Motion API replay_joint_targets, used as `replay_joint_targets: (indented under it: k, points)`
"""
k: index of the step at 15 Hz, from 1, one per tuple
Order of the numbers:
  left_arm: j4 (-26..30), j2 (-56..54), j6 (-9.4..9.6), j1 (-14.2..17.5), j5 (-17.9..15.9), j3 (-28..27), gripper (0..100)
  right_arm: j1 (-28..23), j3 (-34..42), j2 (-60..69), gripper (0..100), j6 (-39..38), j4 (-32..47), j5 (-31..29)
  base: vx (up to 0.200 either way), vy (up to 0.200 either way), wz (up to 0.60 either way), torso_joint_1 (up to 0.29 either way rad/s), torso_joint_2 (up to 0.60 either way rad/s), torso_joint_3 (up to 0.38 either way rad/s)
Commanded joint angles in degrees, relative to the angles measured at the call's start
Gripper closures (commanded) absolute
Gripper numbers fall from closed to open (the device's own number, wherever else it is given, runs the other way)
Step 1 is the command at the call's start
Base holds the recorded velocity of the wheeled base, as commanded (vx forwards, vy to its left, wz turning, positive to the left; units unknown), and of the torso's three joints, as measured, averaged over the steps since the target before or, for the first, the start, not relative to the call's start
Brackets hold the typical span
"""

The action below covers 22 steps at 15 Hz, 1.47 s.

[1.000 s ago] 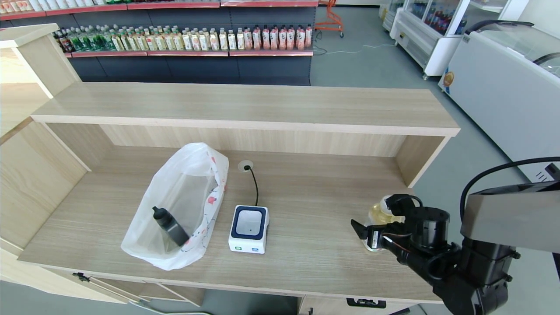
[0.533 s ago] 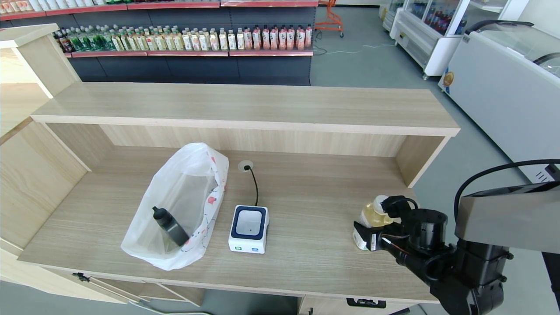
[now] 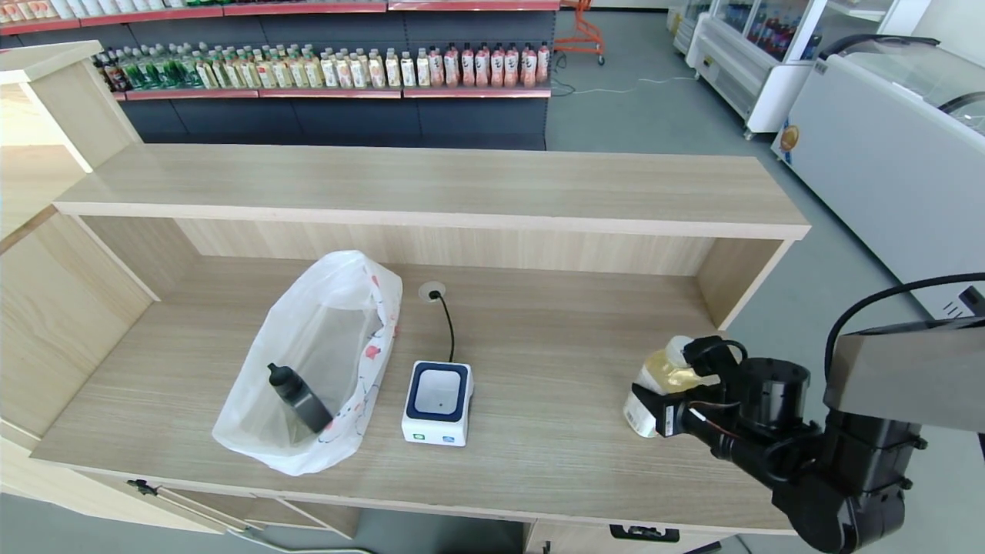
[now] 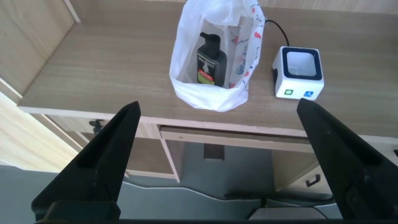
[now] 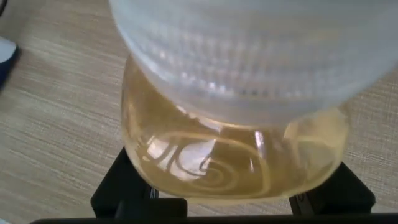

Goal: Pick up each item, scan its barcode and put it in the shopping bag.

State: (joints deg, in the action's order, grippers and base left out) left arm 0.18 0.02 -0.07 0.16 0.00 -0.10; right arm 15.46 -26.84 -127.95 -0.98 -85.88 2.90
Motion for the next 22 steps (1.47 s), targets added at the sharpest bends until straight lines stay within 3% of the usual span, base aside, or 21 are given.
replay_joint_targets:
  k: [1,3,5,8,15,22]
  points:
    - [0.0,0.0,-0.01,0.0,0.0,0.0,0,-3.7,-1.2,16.2,100,-7.7,12.3,8.8,0.000,0.000,0.00,0.000,0.00,0.000]
    - [0.0,0.0,-0.01,0.0,0.0,0.0,0,-6.8,-2.9,26.3,100,-11.9,23.7,21.2,0.000,0.000,0.00,0.000,0.00,0.000]
    - [0.0,0.0,-0.01,0.0,0.0,0.0,0,-7.2,-2.3,33.6,100,-16.1,27.4,31.8,0.000,0.000,0.00,0.000,0.00,0.000]
    - [0.0,0.0,-0.01,0.0,0.0,0.0,0,-6.3,-1.3,39.0,100,-17.3,31.5,42.6,0.000,0.000,0.00,0.000,0.00,0.000]
    - [0.0,0.0,-0.01,0.0,0.0,0.0,0,1.9,-0.1,39.4,100,-17.3,31.8,49.0,0.000,0.000,0.00,0.000,0.00,0.000]
    - [0.0,0.0,-0.01,0.0,0.0,0.0,0,7.8,0.7,38.5,100,-17.6,32.4,49.0,0.000,0.000,0.00,0.000,0.00,0.000]
